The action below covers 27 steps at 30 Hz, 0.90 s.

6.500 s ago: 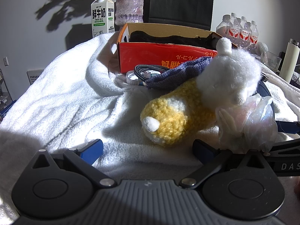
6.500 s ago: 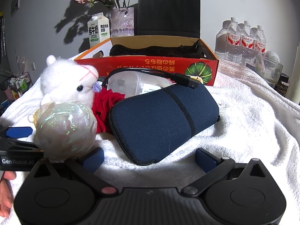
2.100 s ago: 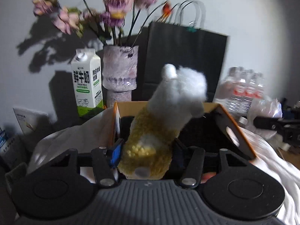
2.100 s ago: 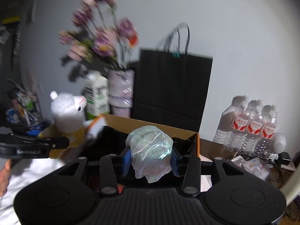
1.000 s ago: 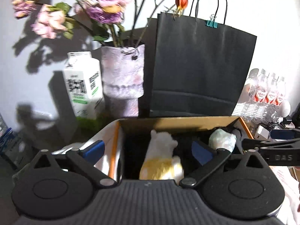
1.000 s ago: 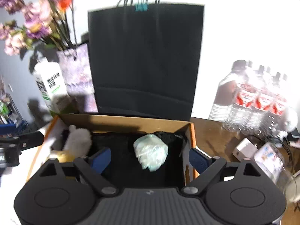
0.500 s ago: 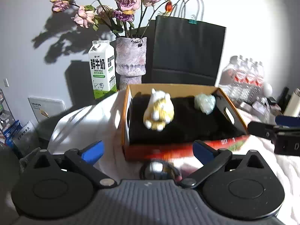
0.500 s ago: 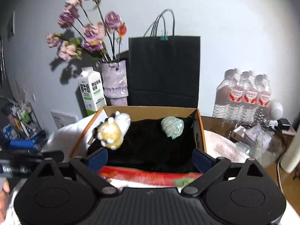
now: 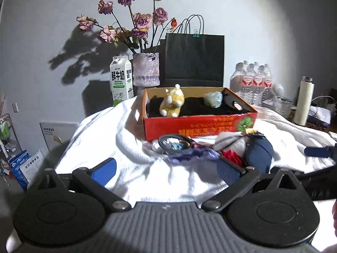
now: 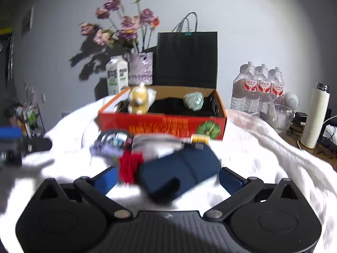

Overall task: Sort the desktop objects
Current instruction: 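Move the right tool to the navy pouch and close on it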

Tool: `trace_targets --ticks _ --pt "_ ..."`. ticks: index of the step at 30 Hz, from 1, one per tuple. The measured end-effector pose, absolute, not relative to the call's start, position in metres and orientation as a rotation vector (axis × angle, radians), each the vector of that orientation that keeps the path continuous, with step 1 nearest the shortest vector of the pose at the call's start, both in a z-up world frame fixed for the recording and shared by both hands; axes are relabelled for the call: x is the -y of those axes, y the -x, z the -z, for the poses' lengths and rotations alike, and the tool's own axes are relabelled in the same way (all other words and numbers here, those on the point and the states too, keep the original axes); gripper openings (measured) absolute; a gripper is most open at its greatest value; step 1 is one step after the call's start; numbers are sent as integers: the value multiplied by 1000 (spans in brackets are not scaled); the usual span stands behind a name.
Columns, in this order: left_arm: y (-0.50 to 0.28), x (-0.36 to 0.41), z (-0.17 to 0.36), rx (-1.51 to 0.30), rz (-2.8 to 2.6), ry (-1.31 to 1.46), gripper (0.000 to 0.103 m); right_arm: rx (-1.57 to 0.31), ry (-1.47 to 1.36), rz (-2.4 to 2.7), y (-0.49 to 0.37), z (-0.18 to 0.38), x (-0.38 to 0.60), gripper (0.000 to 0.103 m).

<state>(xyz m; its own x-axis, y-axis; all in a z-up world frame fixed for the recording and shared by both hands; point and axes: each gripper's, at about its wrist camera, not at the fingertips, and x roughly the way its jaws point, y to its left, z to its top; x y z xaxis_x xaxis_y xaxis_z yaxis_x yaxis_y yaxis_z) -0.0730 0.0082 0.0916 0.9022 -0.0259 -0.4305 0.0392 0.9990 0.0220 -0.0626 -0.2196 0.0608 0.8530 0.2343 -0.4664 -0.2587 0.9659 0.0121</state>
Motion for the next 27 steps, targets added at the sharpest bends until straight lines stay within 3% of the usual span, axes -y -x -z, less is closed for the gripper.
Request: trace_targets --ticks 14,21,27 --pt "116 5 -51 -421 71 -30 103 -391 108 -232 134 -31 222 103" --pt "85 -1 -52 -415 72 -9 103 -410 81 -237 114 -32 227 101" --pt "25 1 -74 -442 177 62 103 -437 5 -239 68 -41 234 93"
